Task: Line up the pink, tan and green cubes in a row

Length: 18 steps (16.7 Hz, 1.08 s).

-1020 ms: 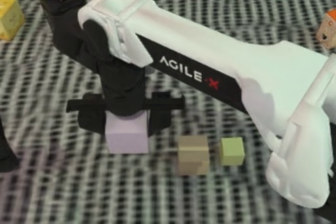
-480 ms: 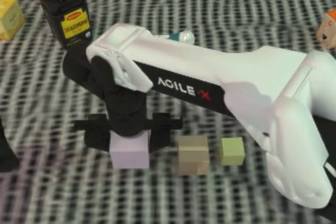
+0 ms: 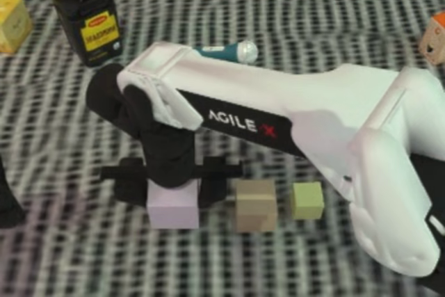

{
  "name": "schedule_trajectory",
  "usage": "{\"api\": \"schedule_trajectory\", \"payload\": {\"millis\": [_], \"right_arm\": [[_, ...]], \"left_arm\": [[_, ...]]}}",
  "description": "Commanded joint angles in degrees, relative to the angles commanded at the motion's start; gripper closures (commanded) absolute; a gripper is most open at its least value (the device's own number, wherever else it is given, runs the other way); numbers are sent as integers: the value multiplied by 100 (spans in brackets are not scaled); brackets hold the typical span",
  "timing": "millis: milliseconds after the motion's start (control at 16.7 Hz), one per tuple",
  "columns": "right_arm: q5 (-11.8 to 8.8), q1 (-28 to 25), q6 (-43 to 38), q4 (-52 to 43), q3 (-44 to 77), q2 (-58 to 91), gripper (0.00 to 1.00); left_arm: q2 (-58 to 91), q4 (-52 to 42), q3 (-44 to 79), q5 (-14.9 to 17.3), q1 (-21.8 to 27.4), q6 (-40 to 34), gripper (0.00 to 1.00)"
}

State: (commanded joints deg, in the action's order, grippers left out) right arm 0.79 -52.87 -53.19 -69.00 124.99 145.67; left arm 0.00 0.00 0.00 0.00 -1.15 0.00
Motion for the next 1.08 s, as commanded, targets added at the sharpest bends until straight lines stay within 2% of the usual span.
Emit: {"api": "schedule_trajectory", "payload": {"millis": [660,1080], "right_arm": [[0,0,0,0,0,0,2],[0,0,0,0,0,0,0]], "left_arm": [[0,0,0,0,0,0,0],[0,0,0,0,0,0,0]]}}
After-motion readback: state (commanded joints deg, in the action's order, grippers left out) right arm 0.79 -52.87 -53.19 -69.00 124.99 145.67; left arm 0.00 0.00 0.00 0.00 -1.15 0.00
